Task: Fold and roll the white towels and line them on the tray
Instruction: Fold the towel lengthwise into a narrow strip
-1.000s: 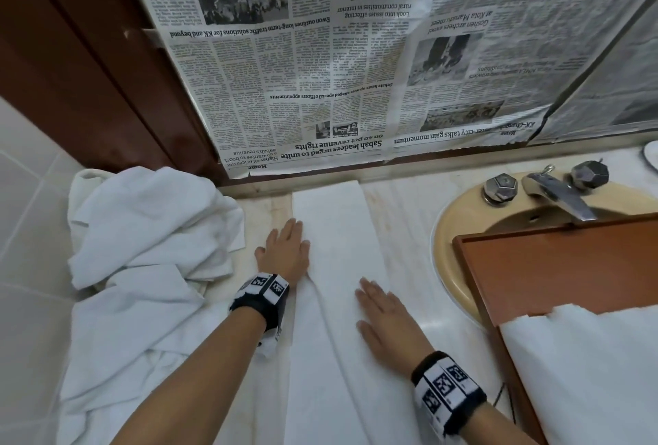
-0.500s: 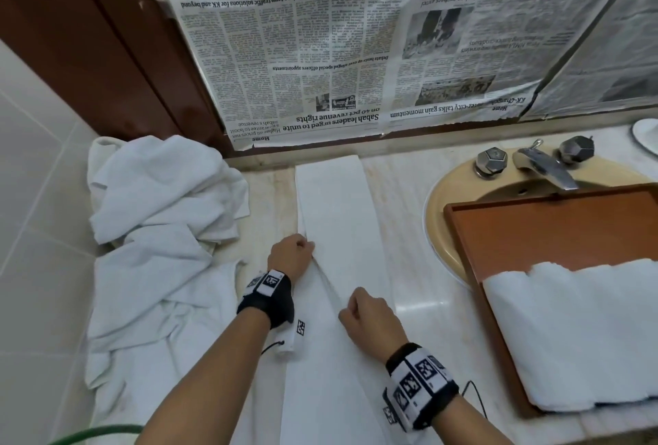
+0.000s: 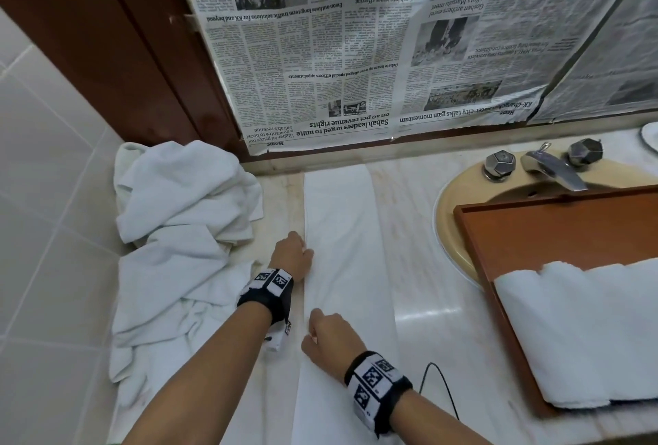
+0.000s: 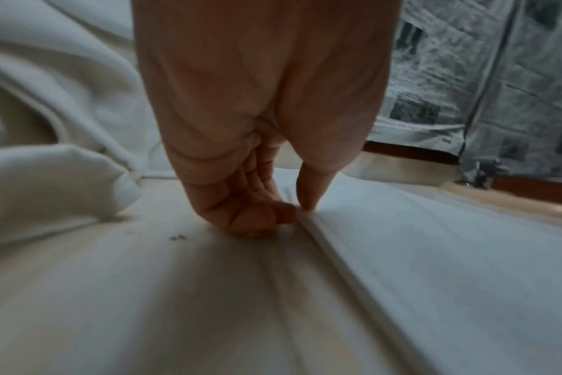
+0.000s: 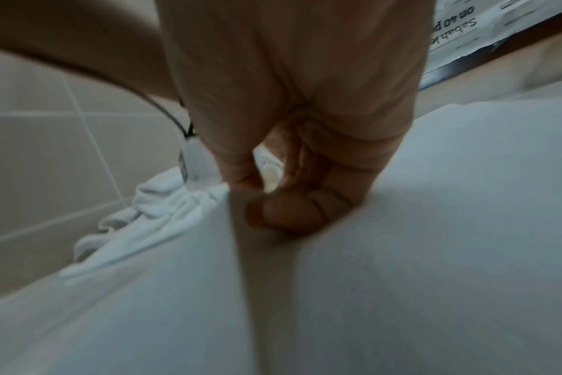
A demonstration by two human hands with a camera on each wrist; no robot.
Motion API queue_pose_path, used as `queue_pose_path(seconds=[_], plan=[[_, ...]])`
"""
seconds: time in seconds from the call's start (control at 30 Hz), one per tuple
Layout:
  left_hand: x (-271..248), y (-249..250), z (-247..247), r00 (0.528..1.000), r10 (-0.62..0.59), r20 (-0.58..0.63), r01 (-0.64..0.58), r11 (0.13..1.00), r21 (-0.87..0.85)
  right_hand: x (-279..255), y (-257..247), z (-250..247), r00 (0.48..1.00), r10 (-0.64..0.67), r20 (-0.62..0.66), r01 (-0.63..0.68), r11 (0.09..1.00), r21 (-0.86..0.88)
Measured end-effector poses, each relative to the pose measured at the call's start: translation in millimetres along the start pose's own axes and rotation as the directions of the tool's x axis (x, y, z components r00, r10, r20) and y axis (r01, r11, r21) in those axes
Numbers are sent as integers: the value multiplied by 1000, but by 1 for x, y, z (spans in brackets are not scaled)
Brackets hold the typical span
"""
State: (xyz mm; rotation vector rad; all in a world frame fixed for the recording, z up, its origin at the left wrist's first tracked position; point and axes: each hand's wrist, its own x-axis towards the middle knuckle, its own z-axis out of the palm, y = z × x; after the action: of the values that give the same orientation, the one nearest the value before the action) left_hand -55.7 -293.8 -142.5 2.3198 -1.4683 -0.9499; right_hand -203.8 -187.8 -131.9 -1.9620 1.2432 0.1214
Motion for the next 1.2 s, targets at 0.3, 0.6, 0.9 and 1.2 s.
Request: queue_pose_path(seconds=[0.3, 0.6, 0.9, 1.2], plan=[[6, -11, 1, 968, 250, -27, -240, 948, 207, 38, 55, -64, 886, -187, -424, 96, 969, -227], [20, -15, 9, 994, 87, 62, -105, 910, 402, 93, 106, -107, 981, 129, -143, -174, 912, -372], [65, 19, 15, 980, 191, 51, -197, 914, 356, 149, 76, -114, 990, -128, -59, 83, 869, -487], [105, 11, -9, 986, 149, -70, -122, 947, 299, 182, 96, -165, 978, 10, -207, -95, 909, -407]])
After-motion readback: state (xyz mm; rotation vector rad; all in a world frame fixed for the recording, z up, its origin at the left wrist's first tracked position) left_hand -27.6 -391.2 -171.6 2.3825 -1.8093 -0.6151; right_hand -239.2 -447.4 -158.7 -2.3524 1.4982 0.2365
